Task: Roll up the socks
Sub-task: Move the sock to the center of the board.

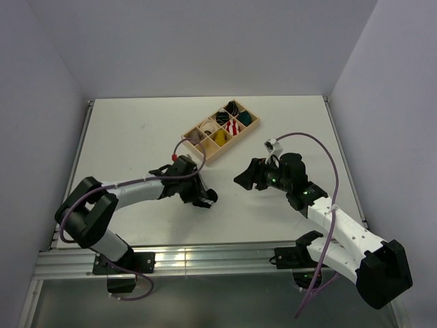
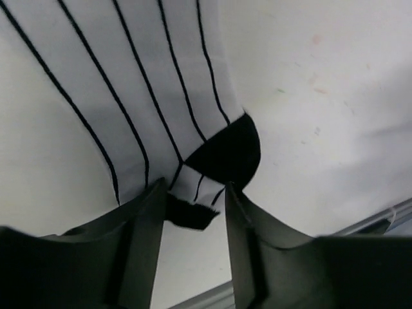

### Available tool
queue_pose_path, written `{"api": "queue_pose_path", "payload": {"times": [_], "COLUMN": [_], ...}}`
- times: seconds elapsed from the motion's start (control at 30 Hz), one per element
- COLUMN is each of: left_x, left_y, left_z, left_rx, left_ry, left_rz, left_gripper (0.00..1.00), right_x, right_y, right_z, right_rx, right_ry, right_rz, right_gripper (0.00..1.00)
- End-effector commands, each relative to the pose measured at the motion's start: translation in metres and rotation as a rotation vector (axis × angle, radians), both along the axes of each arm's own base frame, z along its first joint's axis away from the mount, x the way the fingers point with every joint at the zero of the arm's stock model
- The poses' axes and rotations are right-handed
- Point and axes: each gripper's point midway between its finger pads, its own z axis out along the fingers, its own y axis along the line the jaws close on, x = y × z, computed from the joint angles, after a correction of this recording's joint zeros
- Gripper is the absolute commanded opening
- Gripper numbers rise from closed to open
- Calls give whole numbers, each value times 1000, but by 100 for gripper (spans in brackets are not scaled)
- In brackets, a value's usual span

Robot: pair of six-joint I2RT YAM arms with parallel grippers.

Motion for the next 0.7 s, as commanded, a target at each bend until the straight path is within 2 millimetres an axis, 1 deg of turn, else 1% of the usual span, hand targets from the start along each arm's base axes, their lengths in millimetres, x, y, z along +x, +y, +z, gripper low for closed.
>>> {"api": "queue_pose_path", "payload": {"times": [0.0, 0.03, 0.07, 0.1, 0.13, 0.17, 0.2, 0.23, 0.3, 0.33, 0.37, 0.4, 0.43, 0.47, 0.53, 0.57, 0.6, 0.63, 0.67], "left_x": [23, 26, 22, 30, 31, 28, 37, 42, 50, 55, 61, 67, 70, 79, 88, 94, 96, 99, 102], "left_y": [-57, -61, -58, -65, -62, -55, -46, -37, -24, -17, -9, -7, -6, 0, -2, 1, 0, -4, -3], "left_z": [49, 55, 55, 69, 67, 63, 66, 64, 60, 54, 52, 48, 42, 39, 31, 28, 20, 15, 11], "left_rx": [-99, -75, -19, 14, 60, 132, 191, 256, 343, 386, 399, 395, 389, 383, 357, 353, 355, 332, 329], "left_ry": [-92, -118, -127, -191, -203, -214, -250, -277, -314, -325, -320, -325, -318, -314, -311, -306, -298, -300, -292], "left_rz": [-27, -36, -71, -81, -96, -137, -118, -132, -132, -139, -127, -118, -133, -114, -122, -110, -115, -127, -117], "left_gripper": [50, 51, 54, 54, 54, 54, 53, 51, 48, 44, 43, 42, 40, 39, 37, 37, 37, 35, 34], "right_x": [2, 3, 4, 4, 4, 4, 4, 2, 1, -3, -5, -3, -6, -6, -7, -7, -8, -8, -8], "right_y": [-6, -8, -9, -13, -15, -16, -18, -19, -19, -18, -17, -14, -12, -11, -10, -10, -10, -10, -10], "right_z": [7, 8, 8, 6, 4, 5, 4, -2, -5, -12, -17, -12, -16, -18, -21, -22, -22, -24, -26], "right_rx": [-11, -16, -17, -27, -31, -26, -23, -25, -11, -11, -12, 8, 15, 15, 17, 15, 12, 8, 2], "right_ry": [-53, -60, -60, -48, -46, -44, -42, -32, -14, 8, 26, 10, 24, 32, 38, 42, 41, 43, 48], "right_rz": [-21, -32, -46, -72, -81, -94, -104, -110, -119, -110, -103, -98, -81, -76, -70, -67, -64, -63, -60], "right_gripper": [72, 72, 72, 72, 72, 72, 72, 71, 70, 70, 70, 70, 70, 69, 69, 69, 69, 69, 69]}}
